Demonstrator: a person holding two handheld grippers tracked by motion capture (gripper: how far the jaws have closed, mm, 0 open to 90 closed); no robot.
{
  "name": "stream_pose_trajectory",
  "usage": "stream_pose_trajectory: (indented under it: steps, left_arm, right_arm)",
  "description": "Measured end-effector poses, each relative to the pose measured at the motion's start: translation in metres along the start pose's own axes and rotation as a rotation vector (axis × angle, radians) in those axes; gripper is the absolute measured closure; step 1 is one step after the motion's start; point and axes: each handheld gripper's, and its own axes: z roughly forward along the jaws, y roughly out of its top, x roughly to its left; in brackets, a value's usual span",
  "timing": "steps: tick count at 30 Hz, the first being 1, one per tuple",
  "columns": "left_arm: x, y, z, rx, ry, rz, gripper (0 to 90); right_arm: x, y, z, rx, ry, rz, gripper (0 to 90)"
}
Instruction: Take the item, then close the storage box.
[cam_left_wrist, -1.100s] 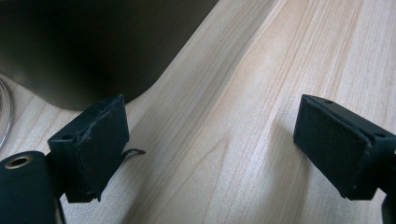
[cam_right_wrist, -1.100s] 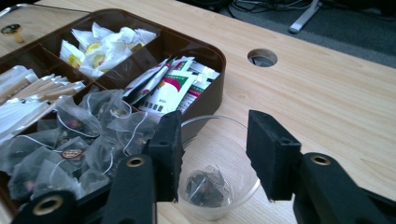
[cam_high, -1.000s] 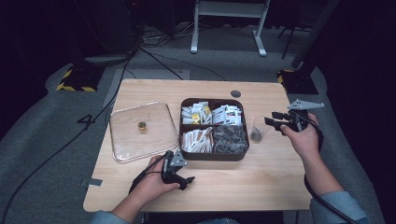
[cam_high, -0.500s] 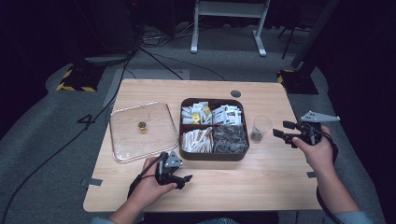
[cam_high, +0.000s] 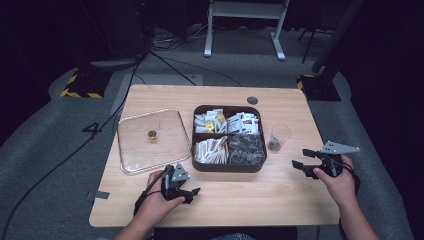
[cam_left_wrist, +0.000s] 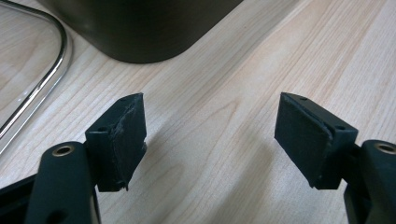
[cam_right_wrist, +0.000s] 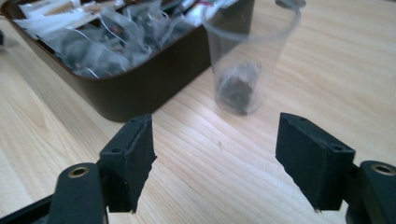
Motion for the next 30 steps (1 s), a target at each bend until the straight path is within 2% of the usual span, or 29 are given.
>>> stream_pose_trajectory:
  steps: [2,6,11,17,20,21,23,30]
  left_arm:
    - [0.0,-0.001,-0.001,-0.01,-0.002,-0.008,25.7]
    - [0.003,-0.003,-0.003,-0.033,0.004,-0.027,27.1]
    - [0.007,-0.003,-0.006,-0.045,0.021,-0.04,28.7]
    - [0.007,-0.001,-0.009,-0.042,0.041,-0.023,28.6]
    - [0.008,-0.001,-0.012,-0.047,0.049,-0.024,28.5]
    - [0.008,0.0,-0.013,-0.047,0.052,-0.023,28.5]
    - [0.009,0.0,-0.015,-0.053,0.049,-0.033,28.5]
    - [0.017,0.007,-0.019,-0.065,0.079,-0.031,28.7]
  right_arm:
    - [-0.002,-0.006,0.004,0.025,-0.007,-0.008,28.1]
    - [-0.002,-0.016,0.011,0.033,0.01,0.014,28.0]
    - [-0.003,-0.026,0.026,0.086,-0.003,-0.013,28.2]
    - [-0.003,-0.032,0.034,0.108,-0.005,-0.02,27.1]
    - [-0.002,-0.035,0.037,0.146,-0.03,-0.035,25.4]
    - [-0.002,-0.037,0.038,0.135,-0.048,-0.049,22.6]
    - [-0.003,-0.039,0.039,0.114,-0.048,-0.037,20.5]
    - [-0.003,-0.039,0.04,0.114,-0.051,-0.04,20.0]
